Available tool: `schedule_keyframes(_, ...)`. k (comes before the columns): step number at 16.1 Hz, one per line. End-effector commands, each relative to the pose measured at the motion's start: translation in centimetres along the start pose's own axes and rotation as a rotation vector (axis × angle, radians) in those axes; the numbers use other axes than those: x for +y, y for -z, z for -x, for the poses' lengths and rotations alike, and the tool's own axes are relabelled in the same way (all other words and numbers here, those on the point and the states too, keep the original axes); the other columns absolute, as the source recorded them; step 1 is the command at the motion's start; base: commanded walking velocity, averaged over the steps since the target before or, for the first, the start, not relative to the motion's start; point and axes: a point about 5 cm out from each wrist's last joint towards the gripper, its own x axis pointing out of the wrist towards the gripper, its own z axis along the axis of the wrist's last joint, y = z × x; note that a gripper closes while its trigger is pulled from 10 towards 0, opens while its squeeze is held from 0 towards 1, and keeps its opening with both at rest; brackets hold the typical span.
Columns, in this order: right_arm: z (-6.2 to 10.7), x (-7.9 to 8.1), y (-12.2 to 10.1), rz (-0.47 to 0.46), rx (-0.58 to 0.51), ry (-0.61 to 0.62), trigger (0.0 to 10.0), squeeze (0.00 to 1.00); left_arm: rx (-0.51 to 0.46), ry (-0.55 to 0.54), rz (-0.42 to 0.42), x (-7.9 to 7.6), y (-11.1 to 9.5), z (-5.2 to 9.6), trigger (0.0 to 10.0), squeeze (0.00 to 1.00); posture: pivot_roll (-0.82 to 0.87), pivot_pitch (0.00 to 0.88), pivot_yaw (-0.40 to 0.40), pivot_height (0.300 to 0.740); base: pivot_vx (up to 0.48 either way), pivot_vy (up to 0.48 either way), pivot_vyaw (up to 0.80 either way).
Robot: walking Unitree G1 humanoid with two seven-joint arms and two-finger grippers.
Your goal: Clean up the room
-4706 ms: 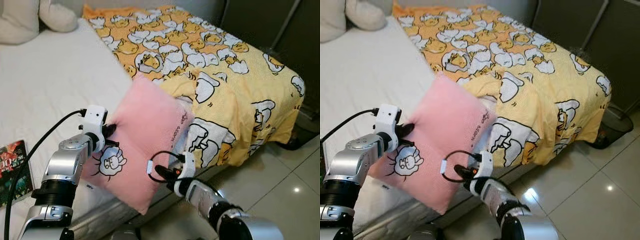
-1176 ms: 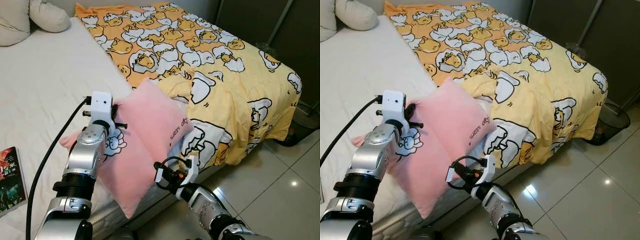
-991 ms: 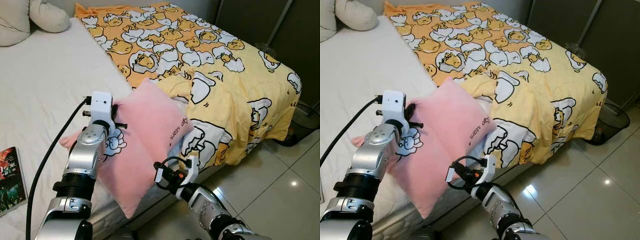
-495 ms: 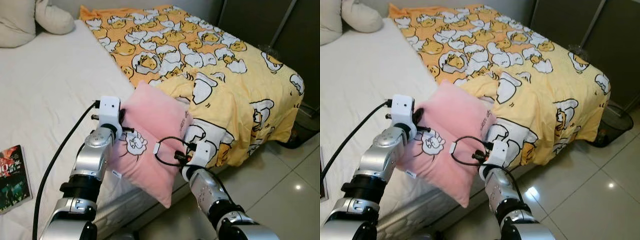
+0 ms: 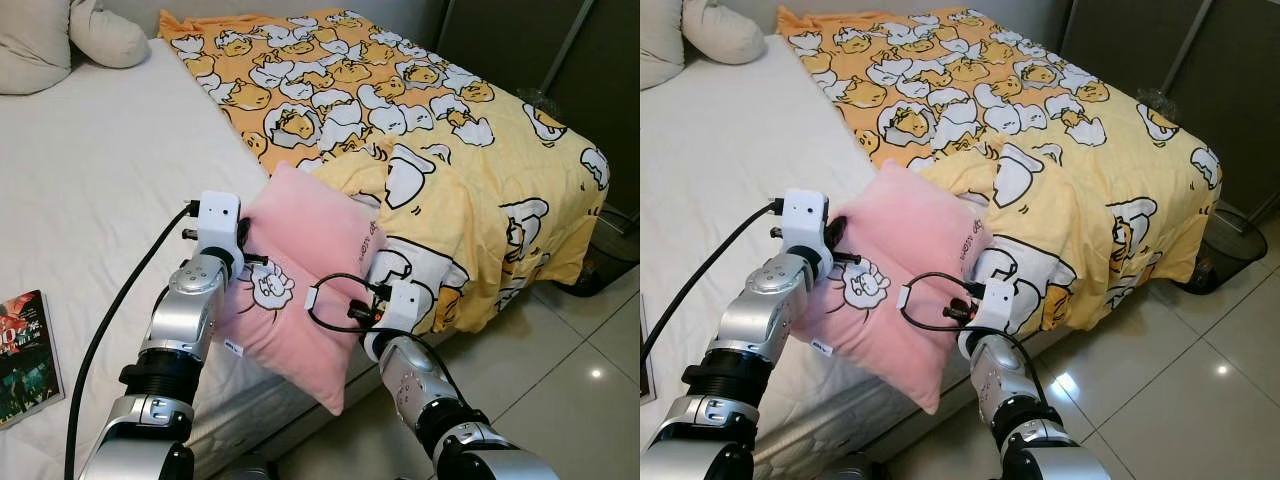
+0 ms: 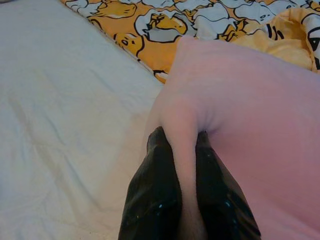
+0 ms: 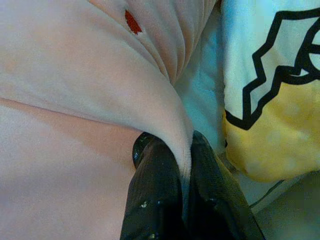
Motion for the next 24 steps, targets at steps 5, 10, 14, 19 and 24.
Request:
schedule_keyframes(5,-1.0,9.0,-8.6,0.256,-0.231,-0.525,10.0,0.00,-0.047,-0.062,-0.019,5.0,-2.8,1.0,10.0,0.00,0.04,0.000,0.000,0.740,0.000,0.000,0.43)
schedule_keyframes(10,6.0,-12.4,0.7,0.737,0.052,0.131,0.0,0.00,-0.341,-0.271,-0.022,1.8,-5.4,-0.2,10.0,0.00,0.05,0.000,0.000,0.740,0.000,0.000,0.00)
schedule_keyframes(14,5.4,-11.4,-1.0,0.788,-0.048,0.088,0.0,0.00,-0.343,-0.270,-0.026,1.7,-5.2,-0.3,10.0,0.00,0.04,0.000,0.000,0.740,0.000,0.000,0.00)
schedule_keyframes(19,4.0,-5.7,-7.8,0.845,-0.422,-0.026,0.0,0.00,-0.384,-0.309,-0.033,2.8,-5.8,-0.5,10.0,0.00,0.03,0.000,0.000,0.740,0.000,0.000,0.00)
schedule_keyframes(24,3.9,1.3,-17.1,0.812,-0.721,-0.175,0.0,0.00,-0.486,-0.386,0.036,4.3,-8.3,-0.1,10.0,0.00,0.04,0.000,-0.019,0.740,0.000,0.000,0.00)
